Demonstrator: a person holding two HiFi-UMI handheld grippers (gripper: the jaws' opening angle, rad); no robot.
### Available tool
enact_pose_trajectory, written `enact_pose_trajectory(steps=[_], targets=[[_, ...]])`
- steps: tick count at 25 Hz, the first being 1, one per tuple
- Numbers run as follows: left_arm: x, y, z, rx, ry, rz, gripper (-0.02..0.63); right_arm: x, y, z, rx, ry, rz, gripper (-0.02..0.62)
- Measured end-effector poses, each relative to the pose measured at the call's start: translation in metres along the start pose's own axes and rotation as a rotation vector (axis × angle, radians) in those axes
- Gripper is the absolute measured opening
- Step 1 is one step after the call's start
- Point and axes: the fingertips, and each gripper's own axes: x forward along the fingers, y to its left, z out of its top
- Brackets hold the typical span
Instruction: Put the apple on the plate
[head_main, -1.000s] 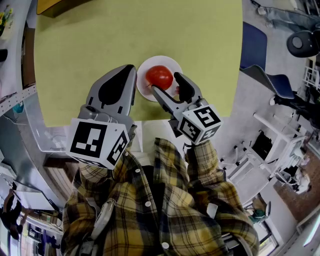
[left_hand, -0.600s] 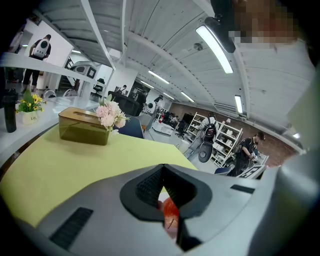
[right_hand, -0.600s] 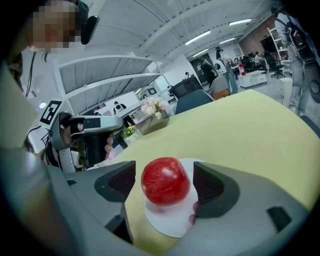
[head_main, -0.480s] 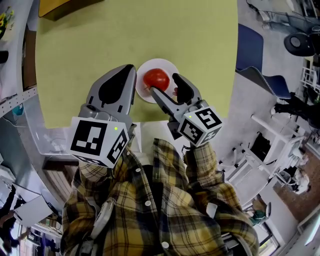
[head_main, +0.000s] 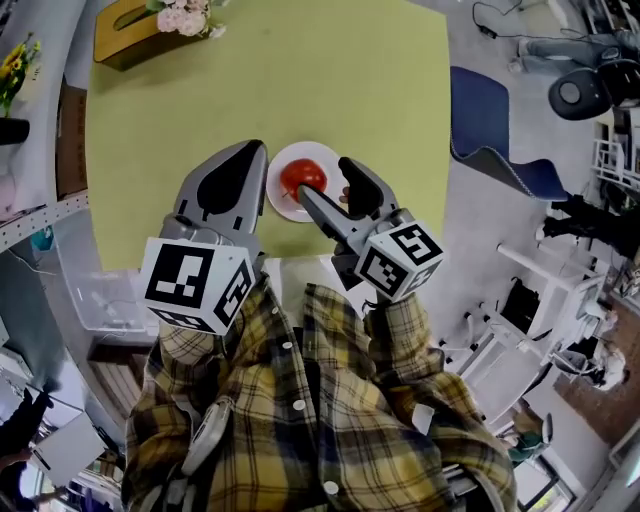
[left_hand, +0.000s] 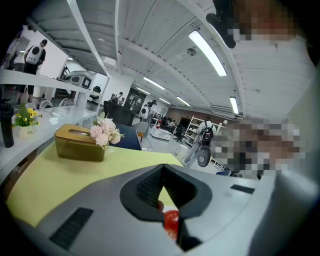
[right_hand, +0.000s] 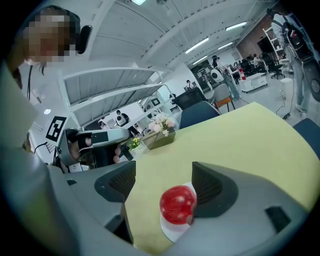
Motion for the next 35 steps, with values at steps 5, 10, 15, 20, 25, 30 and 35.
enact_pose_trajectory(steps=[5,10,15,20,25,30,35], targets=[[-0.006,-0.018,0.026,0.036,-0.034,-0.009,0.006,-0.016,0.018,0.029,-0.033,-0.037,0.029,0.336],[-0.018,-0.036,0.052,0.08,-0.071,-0.022,0.006,-0.036,0.047,0.061,-0.101,-0.079,0.07,0.313],[-0.026,-0.049,0.07,0.112,-0.098,-0.042,0.005,-0.051,0.075,0.096,-0.157,-0.146,0.096,0.268],[-0.034,-0.067,0.085,0.149,-0.124,-0.059,0.005,-0.074,0.104,0.126,-0.204,-0.208,0.15,0.228],[-0.042,-0.079,0.095,0.17,-0.147,-0.064,0.006,-0.098,0.119,0.149,-0.242,-0.28,0.15,0.168],[-0.045,-0.084,0.095,0.18,-0.157,-0.065,0.005,-0.111,0.12,0.158,-0.269,-0.325,0.117,0.072],[-0.045,-0.088,0.094,0.182,-0.156,-0.065,0.005,-0.114,0.116,0.161,-0.249,-0.339,0.106,0.014]])
